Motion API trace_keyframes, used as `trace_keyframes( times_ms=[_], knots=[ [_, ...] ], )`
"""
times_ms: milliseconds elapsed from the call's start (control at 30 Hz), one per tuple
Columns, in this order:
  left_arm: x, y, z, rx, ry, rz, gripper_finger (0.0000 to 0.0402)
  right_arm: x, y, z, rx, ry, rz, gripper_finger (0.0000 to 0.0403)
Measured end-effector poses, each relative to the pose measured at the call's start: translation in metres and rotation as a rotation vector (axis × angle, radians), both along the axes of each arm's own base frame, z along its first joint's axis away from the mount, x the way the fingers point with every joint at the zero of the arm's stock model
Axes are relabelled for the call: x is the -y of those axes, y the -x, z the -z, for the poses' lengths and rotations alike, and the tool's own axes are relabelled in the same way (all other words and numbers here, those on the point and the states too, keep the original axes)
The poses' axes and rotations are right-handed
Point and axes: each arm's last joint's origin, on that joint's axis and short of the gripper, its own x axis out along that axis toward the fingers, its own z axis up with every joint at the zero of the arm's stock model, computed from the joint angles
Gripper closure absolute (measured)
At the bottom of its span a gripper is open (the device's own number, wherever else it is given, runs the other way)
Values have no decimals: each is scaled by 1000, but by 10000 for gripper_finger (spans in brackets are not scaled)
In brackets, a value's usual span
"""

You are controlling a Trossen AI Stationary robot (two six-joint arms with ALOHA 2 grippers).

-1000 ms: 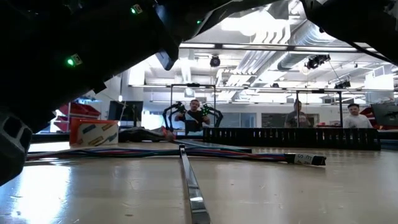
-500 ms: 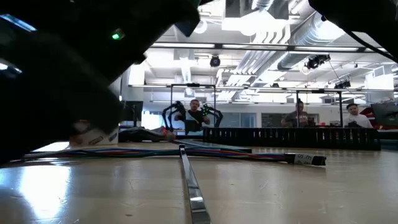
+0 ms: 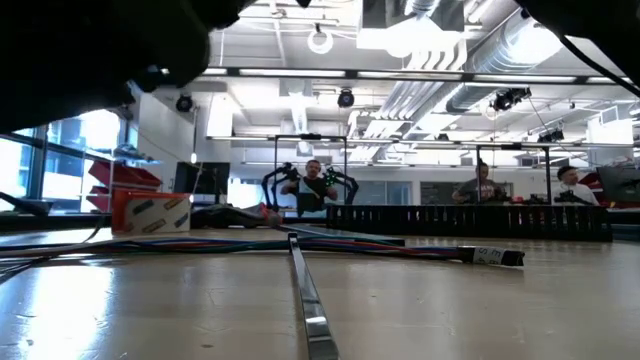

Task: Ziptie cables
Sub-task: Wrap the black zip tie on the cables

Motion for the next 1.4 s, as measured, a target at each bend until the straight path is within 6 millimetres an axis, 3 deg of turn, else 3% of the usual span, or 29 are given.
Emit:
trace_keyframes(
  times_ms=[233,433,600,767,1000,1400],
  knots=[
    [5,2,4,-4,3,14,344,-10,11,-7,2,122,-171,300],
    [12,0,17,-12,-34,-9,344,-22,27,15,-24,327,-426,300],
    [19,-5,30,-18,-75,-23,344,-30,28,35,29,341,-376,295],
    [27,-9,42,-39,-77,-9,344,-30,29,52,95,377,-351,258],
    [31,-12,49,-41,-71,-3,344,-23,26,66,157,305,-300,218],
    [31,-12,48,-20,-86,-25,344,8,10,73,170,33,-337,268]
  ],
)
